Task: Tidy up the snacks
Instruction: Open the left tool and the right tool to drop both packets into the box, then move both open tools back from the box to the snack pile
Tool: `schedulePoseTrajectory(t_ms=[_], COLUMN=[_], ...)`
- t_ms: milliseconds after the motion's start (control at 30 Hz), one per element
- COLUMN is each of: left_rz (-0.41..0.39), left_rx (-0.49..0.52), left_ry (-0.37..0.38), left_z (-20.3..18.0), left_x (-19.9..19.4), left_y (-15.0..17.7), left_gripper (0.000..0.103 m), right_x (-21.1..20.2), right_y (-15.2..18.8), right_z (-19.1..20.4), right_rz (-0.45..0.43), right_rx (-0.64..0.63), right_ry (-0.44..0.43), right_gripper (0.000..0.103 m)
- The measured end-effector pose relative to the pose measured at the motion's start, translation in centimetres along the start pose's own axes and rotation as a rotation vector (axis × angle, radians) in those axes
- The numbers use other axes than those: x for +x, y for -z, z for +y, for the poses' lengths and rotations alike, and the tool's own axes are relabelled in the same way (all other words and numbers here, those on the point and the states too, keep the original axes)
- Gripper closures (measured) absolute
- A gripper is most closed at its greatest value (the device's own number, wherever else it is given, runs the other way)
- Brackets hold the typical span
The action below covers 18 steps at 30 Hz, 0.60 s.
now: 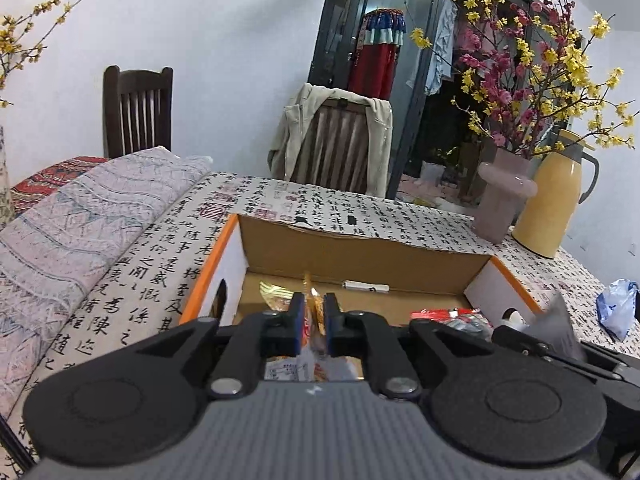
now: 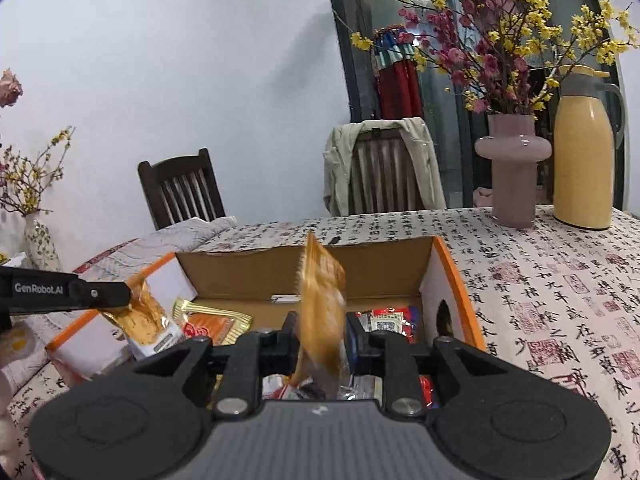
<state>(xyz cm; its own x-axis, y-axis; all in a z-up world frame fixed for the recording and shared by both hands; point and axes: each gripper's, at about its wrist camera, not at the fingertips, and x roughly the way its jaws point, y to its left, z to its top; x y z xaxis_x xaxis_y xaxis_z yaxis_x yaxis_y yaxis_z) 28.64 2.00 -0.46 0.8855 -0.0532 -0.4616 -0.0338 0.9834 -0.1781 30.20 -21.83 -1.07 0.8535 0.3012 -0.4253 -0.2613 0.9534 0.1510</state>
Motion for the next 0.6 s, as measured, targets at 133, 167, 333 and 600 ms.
schedulePoseTrajectory(t_ms=[133, 167, 333, 600], left_rz=[-0.080, -0.107, -0.100, -0.075], left_rx=[-0.018, -0.017, -0.016, -0.025], left_ry=[-0.082, -0.099, -0.118, -0.118], left_z=[0.0, 0.0, 0.0, 0.3], left_x=[-1.3, -1.7, -1.6, -1.5], left_y=[0.1, 0.1, 0.1, 0.2], left_gripper=[0.002, 0.000, 0.000, 0.000], right_x=[-0.8, -1.0, -1.0, -1.2], right_y=[0.1, 0.1, -0.1, -0.1], right_z=[0.0, 0.0, -0.5, -0.5], right_rz=[-0.028, -0.040, -0.037, -0.034], right_rx=[0.007, 0.009, 0.032, 0.042], right_ry=[0.033, 0.040, 0.045, 0.046], right_gripper=[0.012, 0.003, 0.000, 0.000])
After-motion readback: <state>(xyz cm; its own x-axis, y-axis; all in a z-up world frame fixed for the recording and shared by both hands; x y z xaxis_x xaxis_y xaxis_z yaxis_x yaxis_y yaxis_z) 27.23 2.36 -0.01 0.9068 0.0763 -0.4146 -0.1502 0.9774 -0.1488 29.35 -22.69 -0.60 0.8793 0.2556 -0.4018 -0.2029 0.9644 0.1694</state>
